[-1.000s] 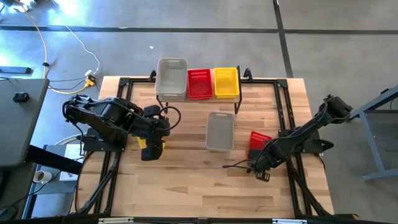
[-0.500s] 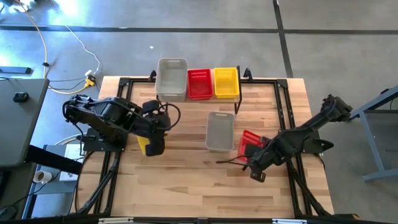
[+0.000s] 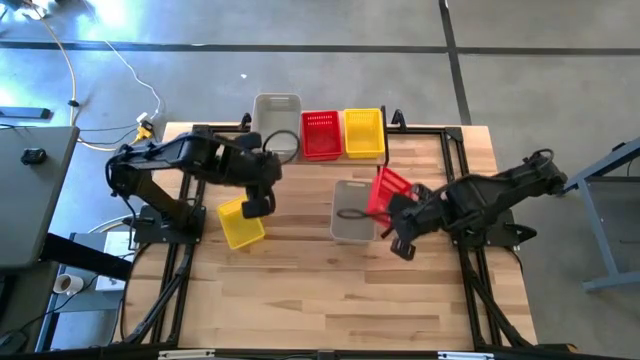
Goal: Stack baskets on shelf by color
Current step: Stack the red bin on top of the red bins on the shelf
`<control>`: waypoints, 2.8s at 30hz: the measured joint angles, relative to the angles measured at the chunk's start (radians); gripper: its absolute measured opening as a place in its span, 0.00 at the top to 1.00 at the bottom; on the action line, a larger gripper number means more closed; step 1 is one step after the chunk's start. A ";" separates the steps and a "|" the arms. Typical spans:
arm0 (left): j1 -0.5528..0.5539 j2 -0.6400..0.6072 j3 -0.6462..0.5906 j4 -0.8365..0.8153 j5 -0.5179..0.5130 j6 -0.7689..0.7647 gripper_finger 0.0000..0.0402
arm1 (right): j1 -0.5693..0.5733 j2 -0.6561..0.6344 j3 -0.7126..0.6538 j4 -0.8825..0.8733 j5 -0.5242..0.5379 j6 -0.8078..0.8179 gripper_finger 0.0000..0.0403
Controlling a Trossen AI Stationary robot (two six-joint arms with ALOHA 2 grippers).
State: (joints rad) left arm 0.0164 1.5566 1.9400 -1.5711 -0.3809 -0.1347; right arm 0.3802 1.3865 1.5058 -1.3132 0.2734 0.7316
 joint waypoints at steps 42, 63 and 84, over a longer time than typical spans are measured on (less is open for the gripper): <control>0.313 0.000 0.000 0.000 0.061 0.046 0.65 | -0.580 0.527 0.798 -0.138 0.073 -1.029 1.00; 0.290 0.000 0.000 0.000 0.117 -0.073 0.65 | -0.616 0.643 0.789 -0.059 -0.019 -1.173 1.00; 0.291 0.000 0.000 0.000 0.117 -0.073 0.65 | -0.647 0.682 0.789 -0.096 -0.035 -1.159 1.00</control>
State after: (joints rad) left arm 0.3069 1.5566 1.9400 -1.5711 -0.2642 -0.2073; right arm -0.2671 2.0686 2.2948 -1.4094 0.2385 -0.4274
